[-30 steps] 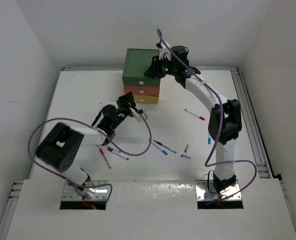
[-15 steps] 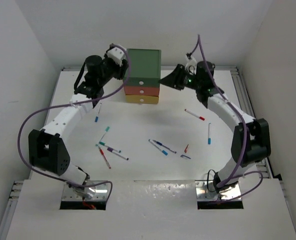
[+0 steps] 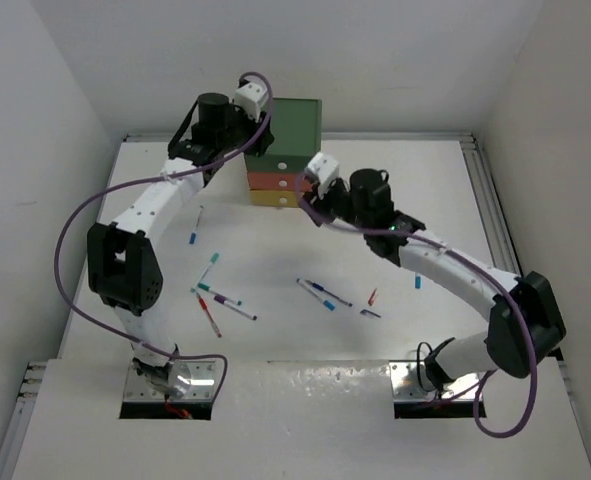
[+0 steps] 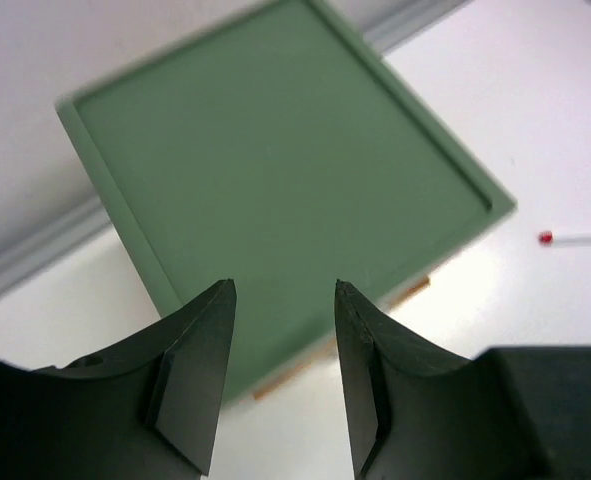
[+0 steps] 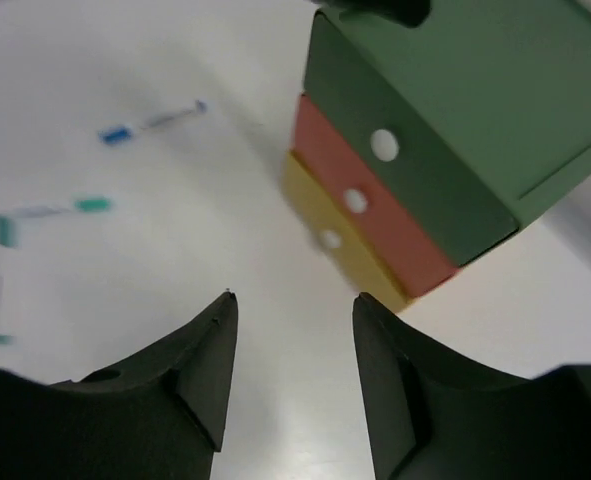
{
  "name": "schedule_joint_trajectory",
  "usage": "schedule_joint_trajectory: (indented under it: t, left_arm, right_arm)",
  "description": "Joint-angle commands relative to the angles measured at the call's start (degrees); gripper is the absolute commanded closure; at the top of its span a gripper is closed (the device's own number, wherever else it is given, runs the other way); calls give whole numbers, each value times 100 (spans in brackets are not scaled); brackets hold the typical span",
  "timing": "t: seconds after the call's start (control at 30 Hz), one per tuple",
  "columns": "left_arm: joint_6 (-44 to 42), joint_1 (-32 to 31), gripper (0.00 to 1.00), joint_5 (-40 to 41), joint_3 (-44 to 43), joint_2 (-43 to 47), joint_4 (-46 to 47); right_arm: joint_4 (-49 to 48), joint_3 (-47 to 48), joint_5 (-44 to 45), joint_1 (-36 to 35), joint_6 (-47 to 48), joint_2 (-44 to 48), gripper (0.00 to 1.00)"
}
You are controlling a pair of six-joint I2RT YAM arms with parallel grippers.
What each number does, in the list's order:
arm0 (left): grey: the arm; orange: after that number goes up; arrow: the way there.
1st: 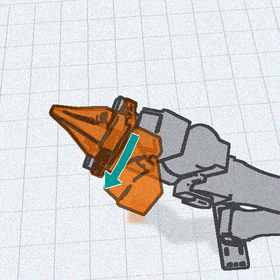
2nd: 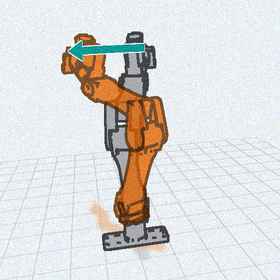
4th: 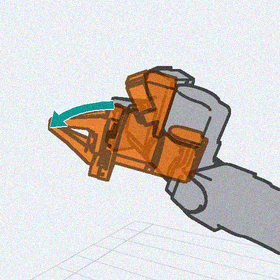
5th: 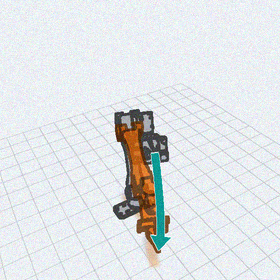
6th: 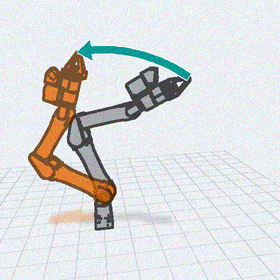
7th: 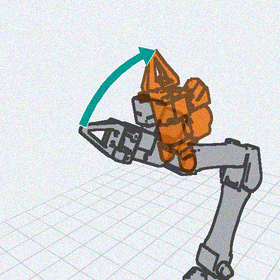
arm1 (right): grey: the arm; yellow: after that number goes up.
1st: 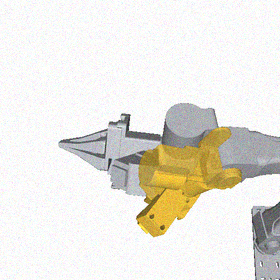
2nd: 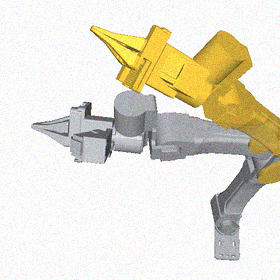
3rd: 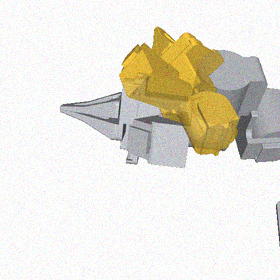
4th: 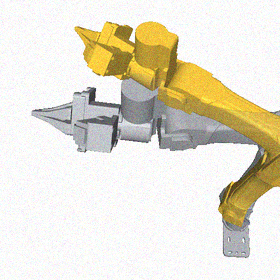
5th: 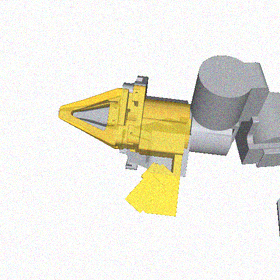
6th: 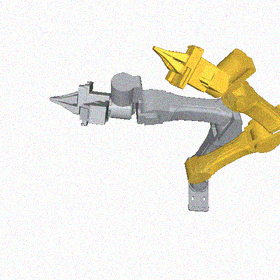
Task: Sort the stationery into containers
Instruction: Open the drawer in the storage box.
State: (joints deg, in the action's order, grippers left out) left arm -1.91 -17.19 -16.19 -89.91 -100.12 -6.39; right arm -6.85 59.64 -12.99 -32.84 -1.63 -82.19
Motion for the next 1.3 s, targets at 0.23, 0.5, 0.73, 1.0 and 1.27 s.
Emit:
schedule_joint_trajectory:
  t: [0.23, 0.5, 0.73, 1.0, 1.27]
  left_arm:
    - [-108, -21, 49, -78, -1978, -1054, -978]
    - [-11, -4, 49, -43, -1873, -1124, -829]
    - [-2, -30, 49, 72, -1820, -1256, -626]
    - [-90, -74, 49, 168, -1908, -1493, -705]
    - [24, -118, 49, 256, -1670, -1511, -486]
  right_arm:
    - [-5453, -2201, 4031, -1338, 5549, -1568, 53]
    - [-7558, -1921, 4165, -1717, 6429, -2678, 52]
    - [-8737, -1193, 4041, -1779, 7431, -3935, 51]
    - [-8745, -611, 4323, -1761, 7607, -4463, 54]
    - [-8763, -173, 4235, -1700, 7721, -4700, 53]
